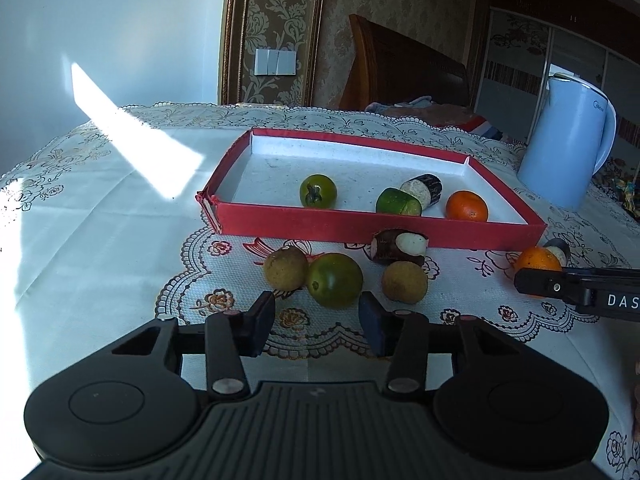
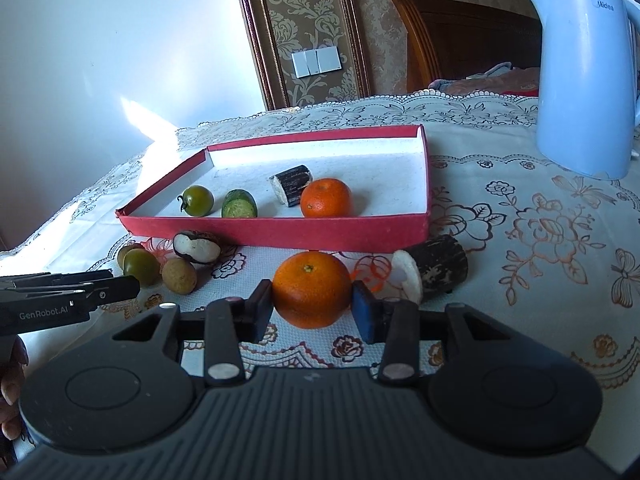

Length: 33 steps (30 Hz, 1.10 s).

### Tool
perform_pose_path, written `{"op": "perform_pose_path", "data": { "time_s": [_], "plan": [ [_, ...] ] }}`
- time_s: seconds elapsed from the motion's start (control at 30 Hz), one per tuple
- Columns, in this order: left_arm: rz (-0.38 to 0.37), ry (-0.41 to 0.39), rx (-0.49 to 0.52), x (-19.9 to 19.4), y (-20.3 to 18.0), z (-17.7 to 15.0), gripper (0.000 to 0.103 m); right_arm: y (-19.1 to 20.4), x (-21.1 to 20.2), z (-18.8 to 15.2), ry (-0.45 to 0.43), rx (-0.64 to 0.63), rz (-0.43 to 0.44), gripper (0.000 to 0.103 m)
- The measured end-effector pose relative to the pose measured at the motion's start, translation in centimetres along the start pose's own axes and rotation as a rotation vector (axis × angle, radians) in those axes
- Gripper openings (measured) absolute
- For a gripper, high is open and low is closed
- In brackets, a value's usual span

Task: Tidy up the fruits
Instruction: 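Close left tool on the dark green tomato while right tool holds the orange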

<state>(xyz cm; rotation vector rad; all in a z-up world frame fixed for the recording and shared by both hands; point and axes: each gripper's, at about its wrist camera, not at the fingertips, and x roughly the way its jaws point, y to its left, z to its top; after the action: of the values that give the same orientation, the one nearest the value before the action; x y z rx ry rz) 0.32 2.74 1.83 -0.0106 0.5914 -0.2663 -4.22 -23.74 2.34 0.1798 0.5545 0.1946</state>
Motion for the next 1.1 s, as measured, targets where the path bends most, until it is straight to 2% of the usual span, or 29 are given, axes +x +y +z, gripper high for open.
{"op": "perform_pose_path", "data": {
  "time_s": [0.17, 0.23, 0.57, 0.63, 0.7, 1.1],
  "plan": [
    [-0.005, -0.014, 0.047, 0.3, -1.4, 0.4, 0.045, -0.1, 0.0, 0.0, 0.001, 0.005, 0.005, 0.04],
    [-0.011, -0.01, 0.055, 0.6, -1.7, 0.6, 0.042, -0.1, 0.0, 0.0, 0.001, 0.007, 0.005, 0.04],
    [0.05, 0.017, 0.071, 3.0, -2.2, 1.8, 0.04, 0.0, 0.0, -0.1, -0.001, 0.007, 0.005, 0.04],
    [0.054, 0.039, 0.07, 3.4, -2.2, 1.8, 0.039, 0.0, -0.1, -0.1, -0.003, 0.006, 0.004, 0.04],
    [0.059, 0.032, 0.053, 3.5, -1.9, 1.9, 0.033, 0.0, -0.1, -0.1, -0.003, 0.007, 0.003, 0.04],
    [0.095, 0.023, 0.023, 3.3, -2.2, 1.8, 0.031, 0.2, 0.2, -0.1, 0.01, -0.013, -0.014, 0.04]
  ]
}}
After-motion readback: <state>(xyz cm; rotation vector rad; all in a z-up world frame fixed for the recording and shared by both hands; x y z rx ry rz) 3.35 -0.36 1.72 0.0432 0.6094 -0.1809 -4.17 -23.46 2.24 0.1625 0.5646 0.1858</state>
